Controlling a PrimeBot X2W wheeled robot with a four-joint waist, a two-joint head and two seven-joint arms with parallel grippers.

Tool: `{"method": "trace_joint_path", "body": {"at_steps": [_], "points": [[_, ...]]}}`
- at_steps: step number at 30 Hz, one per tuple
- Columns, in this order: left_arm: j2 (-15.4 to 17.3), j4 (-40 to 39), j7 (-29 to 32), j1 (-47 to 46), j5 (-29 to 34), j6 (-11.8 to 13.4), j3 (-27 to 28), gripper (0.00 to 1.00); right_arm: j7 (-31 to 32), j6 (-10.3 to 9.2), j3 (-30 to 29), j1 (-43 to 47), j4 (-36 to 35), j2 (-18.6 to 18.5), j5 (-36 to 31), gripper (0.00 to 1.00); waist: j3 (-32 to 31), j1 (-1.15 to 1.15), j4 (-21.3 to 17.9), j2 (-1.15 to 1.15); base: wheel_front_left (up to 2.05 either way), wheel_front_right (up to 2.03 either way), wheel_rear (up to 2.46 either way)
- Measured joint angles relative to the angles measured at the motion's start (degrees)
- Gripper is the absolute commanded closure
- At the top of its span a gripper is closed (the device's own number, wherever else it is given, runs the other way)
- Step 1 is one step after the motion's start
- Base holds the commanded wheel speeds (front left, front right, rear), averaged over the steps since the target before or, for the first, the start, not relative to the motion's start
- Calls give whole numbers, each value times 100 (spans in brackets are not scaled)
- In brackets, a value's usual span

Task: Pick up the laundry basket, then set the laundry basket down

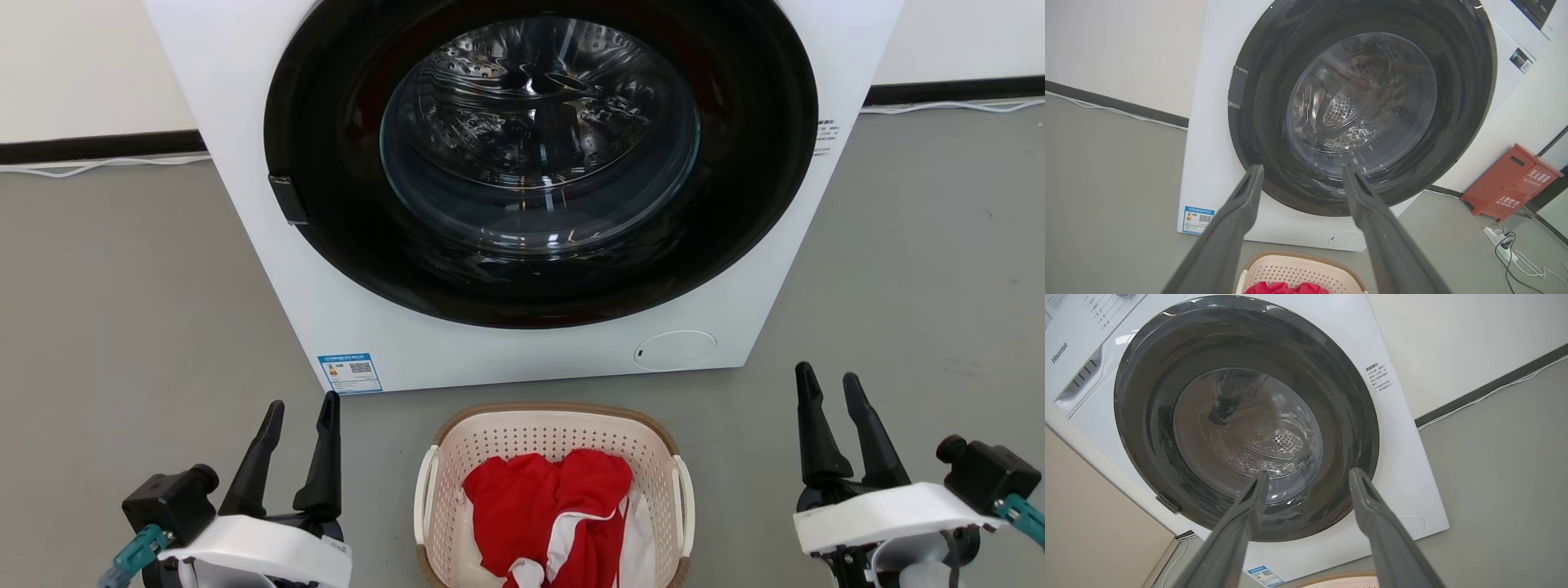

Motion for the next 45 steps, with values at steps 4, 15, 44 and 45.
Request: {"method": "trace_joint_path", "body": {"at_steps": [4,15,44,45], "points": [[2,-14,-51,-1,230,-4,-15,0,-79,0,-3,-65,1,2,-263,0,14,0,-5,0,0,0,0],[18,-47,-253,-88,968,-5,-66,0,-269,1,-82,-70,31,12,-1048,0,57,0,-10,0,0,0,0],[105,-90,-444,-114,1548,-5,-148,0,-443,2,-23,-181,88,21,-1627,0,273,0,-86,0,0,0,0],[111,-82,-444,-136,1547,-5,-147,0,-443,2,-24,-182,89,23,-1627,0,311,0,-89,0,0,0,0]]}}
